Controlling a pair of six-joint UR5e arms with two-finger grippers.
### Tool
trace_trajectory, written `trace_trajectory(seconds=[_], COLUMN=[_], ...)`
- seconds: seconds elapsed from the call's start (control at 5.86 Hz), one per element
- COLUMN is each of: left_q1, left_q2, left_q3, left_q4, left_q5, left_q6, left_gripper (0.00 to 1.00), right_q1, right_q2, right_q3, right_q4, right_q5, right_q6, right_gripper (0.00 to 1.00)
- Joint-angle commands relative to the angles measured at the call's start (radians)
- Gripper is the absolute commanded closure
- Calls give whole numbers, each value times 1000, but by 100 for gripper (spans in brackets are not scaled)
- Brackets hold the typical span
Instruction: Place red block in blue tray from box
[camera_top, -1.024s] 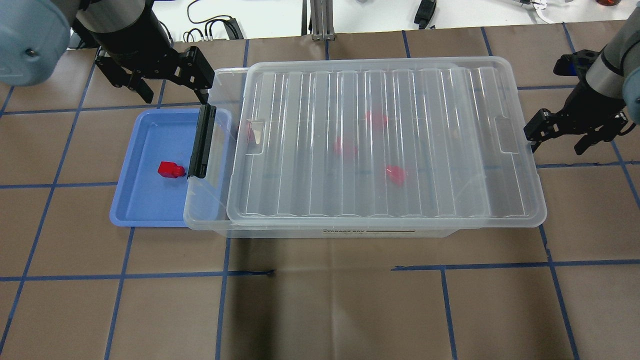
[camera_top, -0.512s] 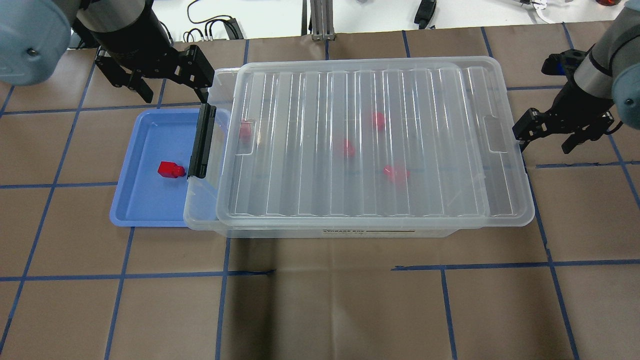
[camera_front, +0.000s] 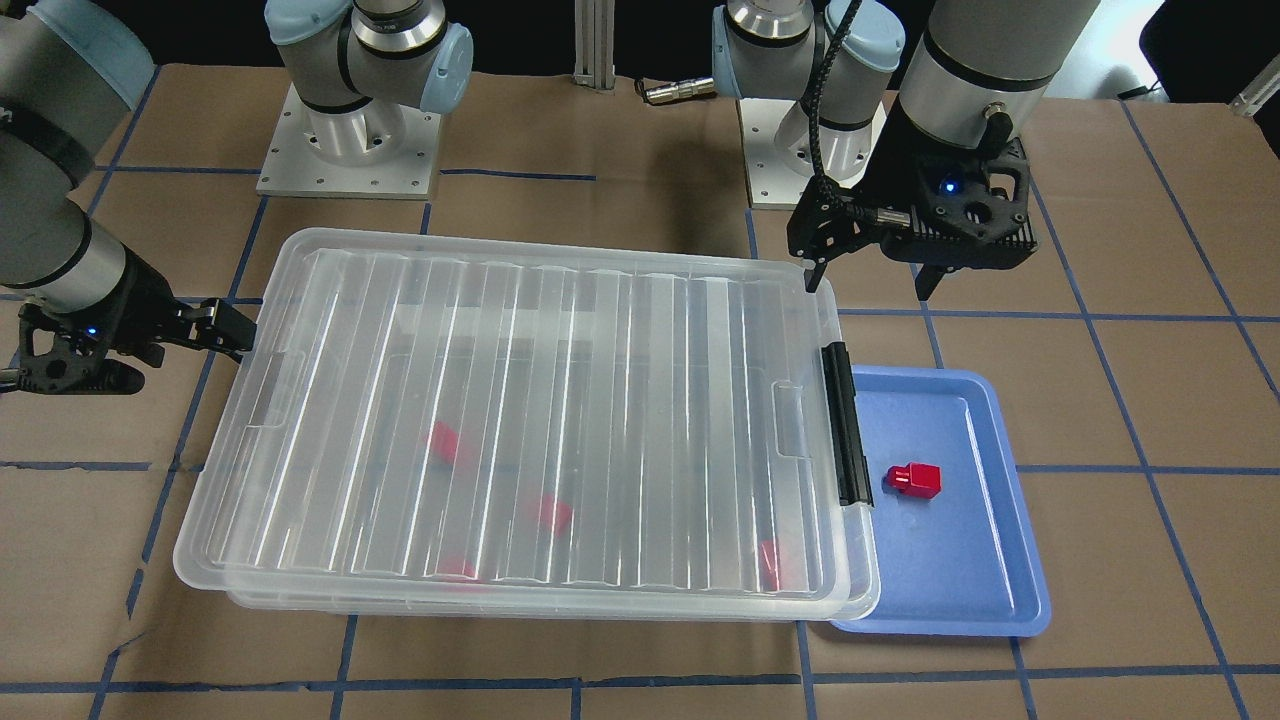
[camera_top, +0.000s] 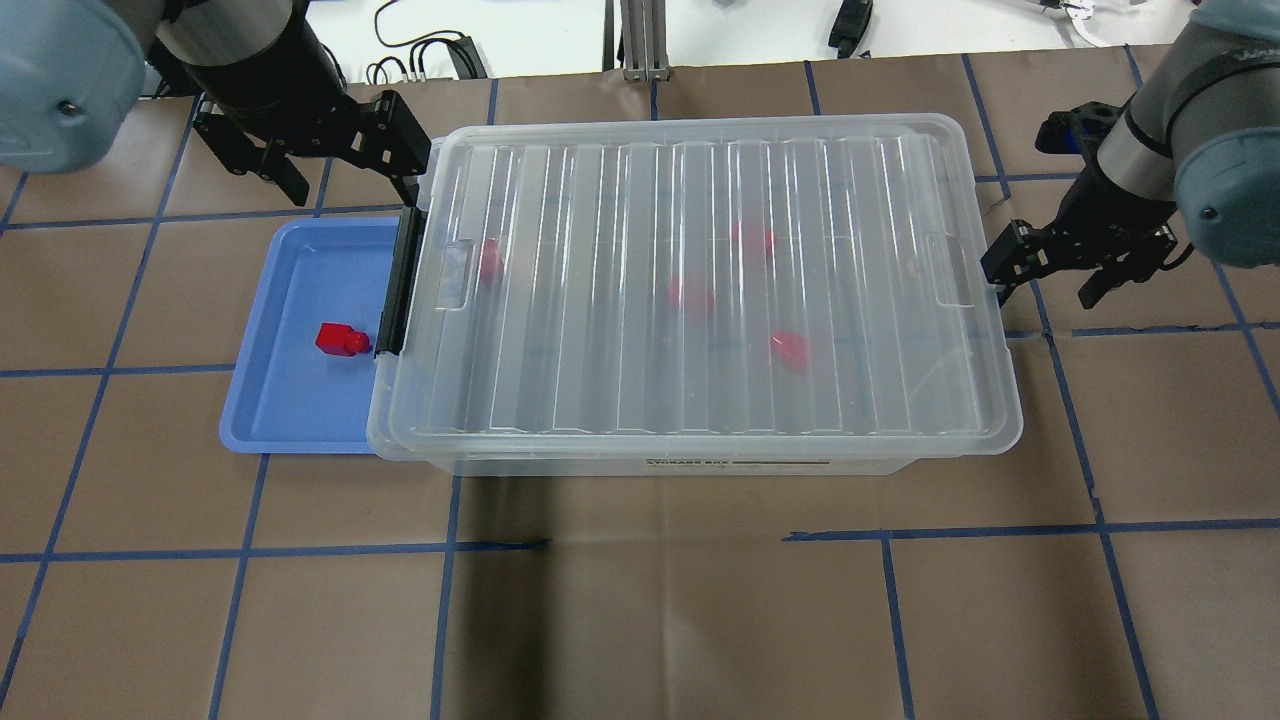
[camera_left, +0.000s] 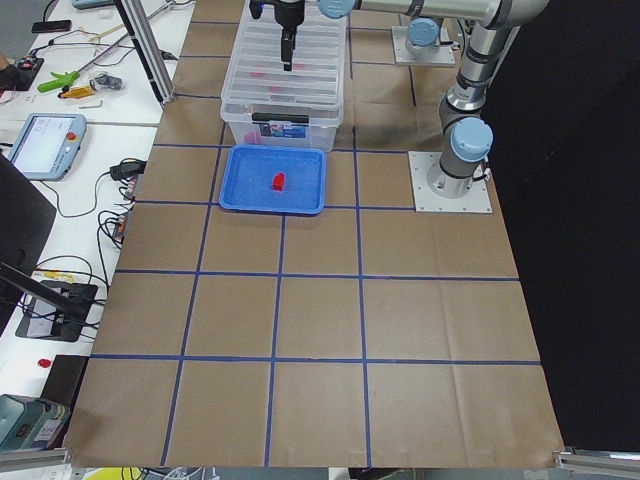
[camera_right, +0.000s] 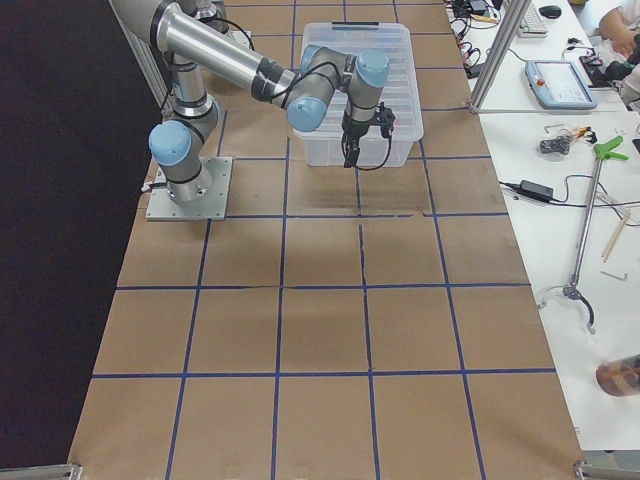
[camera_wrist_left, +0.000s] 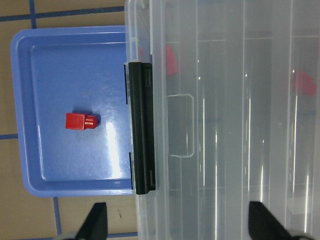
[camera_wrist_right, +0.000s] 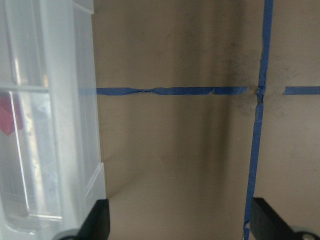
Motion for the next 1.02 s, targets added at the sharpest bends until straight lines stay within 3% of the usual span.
trace_trajectory(seconds=[0.0,0.34,0.51,0.85], left_q1=[-1,1,1,1], left_q2=[0,0,0,2], left_q3=[0,0,0,-2], left_q4=[0,0,0,0], left_q5=[0,0,0,0], left_q6=[1,1,-1,1], left_gripper=[2,2,2,2], right_q1=[8,8,11,72], right_q2=[0,-6,-21,-28], right_q3=[0,-45,-111,-235], right_q4=[0,0,18,154], right_q5=[9,-8,-10,-29], right_q6=[5,6,10,113], right_gripper=[0,0,0,0])
